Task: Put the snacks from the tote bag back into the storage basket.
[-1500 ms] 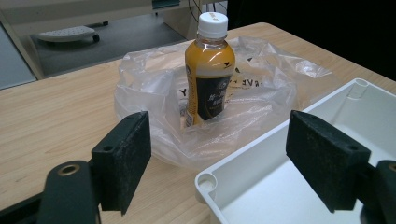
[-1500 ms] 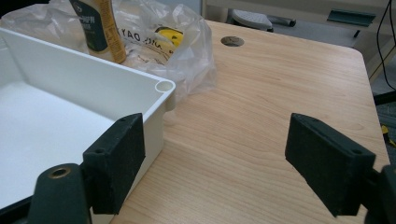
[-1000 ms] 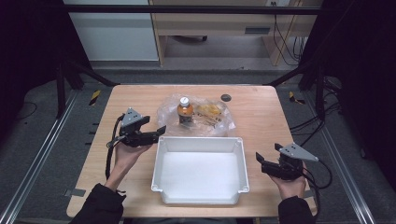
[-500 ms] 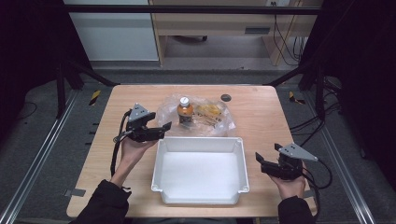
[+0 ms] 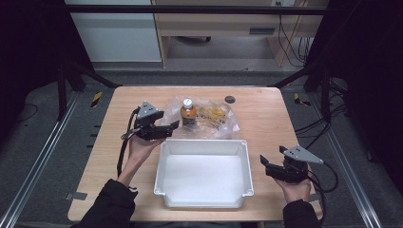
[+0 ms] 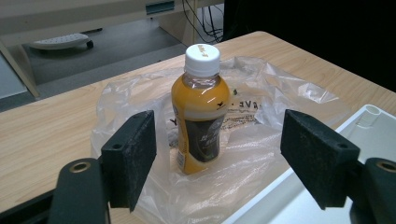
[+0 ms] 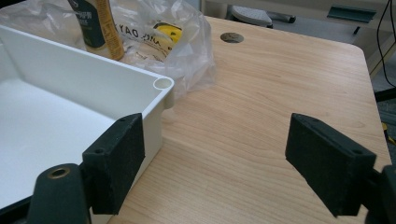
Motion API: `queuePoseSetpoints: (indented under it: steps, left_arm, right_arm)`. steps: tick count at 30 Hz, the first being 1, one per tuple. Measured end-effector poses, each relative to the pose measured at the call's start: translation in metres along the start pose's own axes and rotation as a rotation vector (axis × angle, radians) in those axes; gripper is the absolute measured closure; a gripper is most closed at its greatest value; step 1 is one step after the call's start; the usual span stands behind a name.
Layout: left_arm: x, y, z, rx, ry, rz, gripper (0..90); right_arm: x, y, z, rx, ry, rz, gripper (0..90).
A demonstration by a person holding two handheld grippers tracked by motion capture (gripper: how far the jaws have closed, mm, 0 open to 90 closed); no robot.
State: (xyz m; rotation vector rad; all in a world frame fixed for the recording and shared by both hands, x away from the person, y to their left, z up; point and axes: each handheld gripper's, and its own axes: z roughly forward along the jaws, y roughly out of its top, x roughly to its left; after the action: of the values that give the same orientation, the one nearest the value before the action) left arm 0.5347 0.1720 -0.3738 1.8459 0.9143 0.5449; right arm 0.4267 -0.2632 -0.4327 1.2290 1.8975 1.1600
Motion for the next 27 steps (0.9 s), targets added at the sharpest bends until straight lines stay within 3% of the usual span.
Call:
queuePoseSetpoints:
  steps: [15, 20, 27]
  left_arm:
    - [-0.003, 0.010, 0.018, 0.001, -0.005, -0.004, 26.2]
    - [-0.004, 0.014, 0.022, 0.006, -0.002, 0.012, 26.0]
    - [-0.006, 0.019, 0.027, -0.029, 0.009, 0.025, 25.8]
  right_arm:
    - [-0.001, 0.000, 0.000, 0.000, -0.002, 0.003, 19.8]
    - [-0.001, 0.000, 0.000, 0.000, 0.000, 0.003, 19.8]
    - [-0.001, 0.000, 0.000, 0.000, 0.000, 0.002, 19.8]
